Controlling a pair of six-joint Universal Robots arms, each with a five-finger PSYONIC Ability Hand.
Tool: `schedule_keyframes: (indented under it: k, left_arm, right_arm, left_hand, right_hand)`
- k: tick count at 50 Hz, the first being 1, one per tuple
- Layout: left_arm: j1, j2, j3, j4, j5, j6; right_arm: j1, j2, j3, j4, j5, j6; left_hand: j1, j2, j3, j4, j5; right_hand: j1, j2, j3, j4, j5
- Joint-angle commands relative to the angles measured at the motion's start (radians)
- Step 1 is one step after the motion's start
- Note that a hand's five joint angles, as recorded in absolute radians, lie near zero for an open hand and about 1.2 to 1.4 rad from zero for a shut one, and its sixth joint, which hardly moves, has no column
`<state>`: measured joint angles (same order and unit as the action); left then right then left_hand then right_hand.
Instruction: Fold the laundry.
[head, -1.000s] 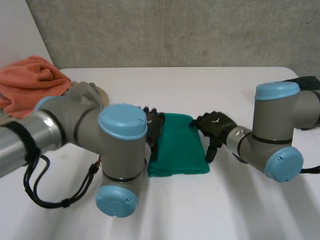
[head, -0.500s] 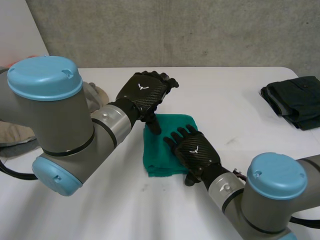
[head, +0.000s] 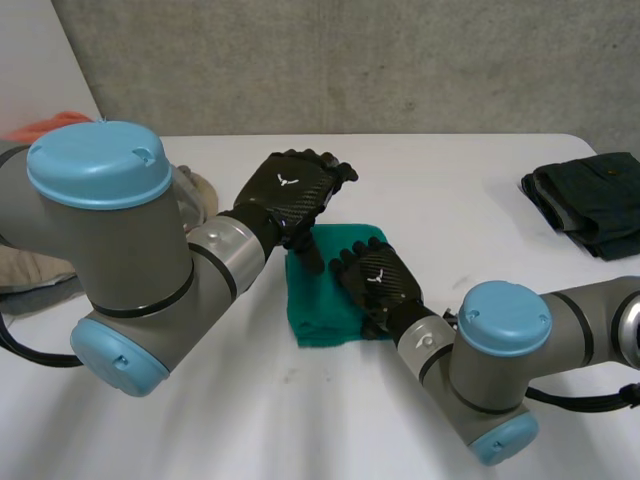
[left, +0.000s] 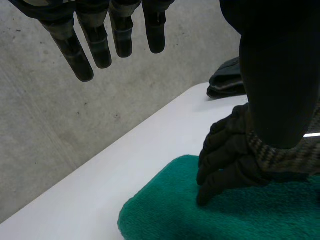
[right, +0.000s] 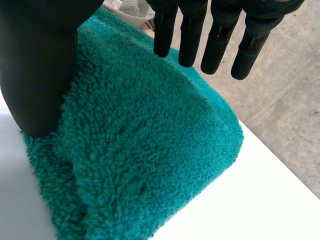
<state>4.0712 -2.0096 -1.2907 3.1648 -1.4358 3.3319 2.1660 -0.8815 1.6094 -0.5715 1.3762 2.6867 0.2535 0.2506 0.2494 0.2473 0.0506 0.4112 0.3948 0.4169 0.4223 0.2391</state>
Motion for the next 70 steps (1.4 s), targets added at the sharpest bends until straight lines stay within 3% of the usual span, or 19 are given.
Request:
schedule_keyframes:
  k: [1, 11, 45, 49, 52, 54, 55, 64, 70]
  left_arm:
    - [0.0, 0.0, -0.004, -0.002, 0.0, 0.0]
    - [0.0, 0.002, -0.016, 0.0, 0.0, 0.0]
    - [0.0, 0.006, -0.027, 0.003, 0.0, -0.002]
    - [0.0, 0.008, -0.032, 0.003, 0.0, -0.002]
    - [0.002, 0.008, -0.032, 0.003, 0.002, 0.0]
    - [0.002, 0.009, -0.032, 0.003, 0.0, -0.002]
    - [0.002, 0.009, -0.032, 0.003, 0.0, 0.0]
    - [0.0, 0.026, -0.019, 0.009, 0.002, -0.002]
    - [-0.005, 0.04, -0.012, 0.064, 0.002, -0.002]
  right_arm:
    - [0.0, -0.004, -0.019, 0.012, 0.006, 0.004]
    - [0.0, -0.067, 0.027, 0.117, -0.003, 0.009]
    - [0.005, 0.108, -0.224, 0.125, 0.0, 0.004]
    - [0.005, 0.13, -0.256, 0.127, 0.0, 0.004]
    - [0.003, 0.147, -0.282, 0.127, -0.005, 0.004]
    - [0.003, 0.148, -0.296, 0.124, 0.001, 0.007]
    - [0.003, 0.144, -0.298, 0.122, 0.003, 0.009]
    - [-0.07, 0.079, -0.359, 0.099, -0.005, 0.005]
    - [-0.17, 0.081, -0.486, 0.073, -0.062, 0.005]
  left_hand:
    - [-0.002, 0.001, 0.002, 0.004, 0.027]
    - [-0.002, 0.001, 0.002, 0.004, 0.027]
    - [0.004, 0.007, 0.008, 0.01, 0.032]
    - [0.004, 0.007, 0.008, 0.01, 0.032]
    - [0.004, 0.007, 0.008, 0.01, 0.032]
    - [0.004, 0.007, 0.008, 0.01, 0.032]
    - [0.004, 0.007, 0.008, 0.01, 0.032]
    - [0.001, 0.004, 0.005, 0.007, 0.03]
    - [-0.002, 0.001, 0.002, 0.004, 0.027]
  right_hand:
    - [0.082, 0.098, 0.076, 0.071, 0.08]
    - [-0.068, -0.051, -0.074, -0.079, -0.07]
    - [0.026, 0.042, 0.02, 0.015, 0.024]
    - [0.137, 0.154, 0.132, 0.126, 0.135]
    - [0.477, 0.493, 0.471, 0.466, 0.475]
    - [0.932, 0.948, 0.926, 0.92, 0.929]
    - [0.985, 1.001, 0.979, 0.973, 0.982]
    - [0.985, 1.001, 0.979, 0.974, 0.983]
    - [0.985, 1.001, 0.979, 0.974, 0.983]
